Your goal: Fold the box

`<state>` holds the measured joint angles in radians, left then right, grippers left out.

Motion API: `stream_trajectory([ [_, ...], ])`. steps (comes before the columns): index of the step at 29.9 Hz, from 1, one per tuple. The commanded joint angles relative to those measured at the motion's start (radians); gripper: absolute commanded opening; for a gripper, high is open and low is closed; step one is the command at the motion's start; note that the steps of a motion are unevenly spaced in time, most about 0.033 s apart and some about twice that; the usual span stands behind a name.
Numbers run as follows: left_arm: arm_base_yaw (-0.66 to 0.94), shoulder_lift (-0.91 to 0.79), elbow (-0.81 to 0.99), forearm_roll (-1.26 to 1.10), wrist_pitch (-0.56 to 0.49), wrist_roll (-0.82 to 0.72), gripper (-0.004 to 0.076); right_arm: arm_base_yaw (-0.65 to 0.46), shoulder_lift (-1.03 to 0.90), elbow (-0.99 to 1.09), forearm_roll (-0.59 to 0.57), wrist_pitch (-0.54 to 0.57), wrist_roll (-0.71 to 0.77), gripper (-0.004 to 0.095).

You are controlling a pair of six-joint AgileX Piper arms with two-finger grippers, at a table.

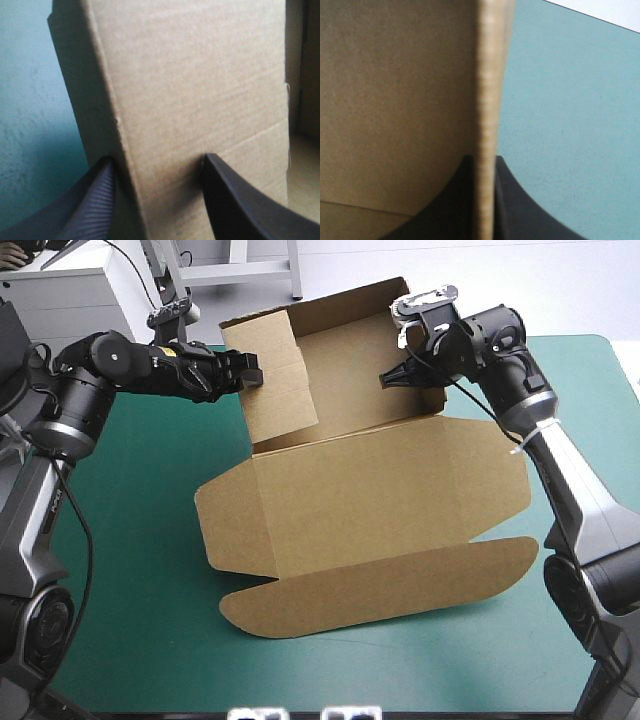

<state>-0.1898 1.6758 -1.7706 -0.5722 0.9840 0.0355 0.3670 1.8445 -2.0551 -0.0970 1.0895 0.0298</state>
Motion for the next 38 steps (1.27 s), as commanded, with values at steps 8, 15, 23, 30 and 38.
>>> stream_trajectory([
  [8,-0.005,-0.021,-0.028,0.027,-0.072,-0.005,0.0375,0.043,-0.066,-0.030,0.133,-0.095,-0.030,-0.0012],
  [15,-0.005,-0.020,-0.028,0.059,-0.062,-0.022,0.0375,0.044,-0.066,-0.030,0.138,-0.113,-0.030,-0.0013],
  [23,-0.005,-0.020,-0.028,0.063,0.011,0.109,0.0384,0.044,-0.066,-0.030,0.190,-0.135,-0.058,-0.0012],
  [30,-0.005,-0.018,-0.028,-0.087,-0.044,0.143,0.0447,0.044,-0.066,-0.030,0.192,-0.141,-0.064,-0.0013],
  [38,-0.004,-0.016,-0.028,-0.021,-0.084,-0.029,0.0446,0.044,-0.066,-0.030,0.209,-0.139,-0.064,-0.0013],
])
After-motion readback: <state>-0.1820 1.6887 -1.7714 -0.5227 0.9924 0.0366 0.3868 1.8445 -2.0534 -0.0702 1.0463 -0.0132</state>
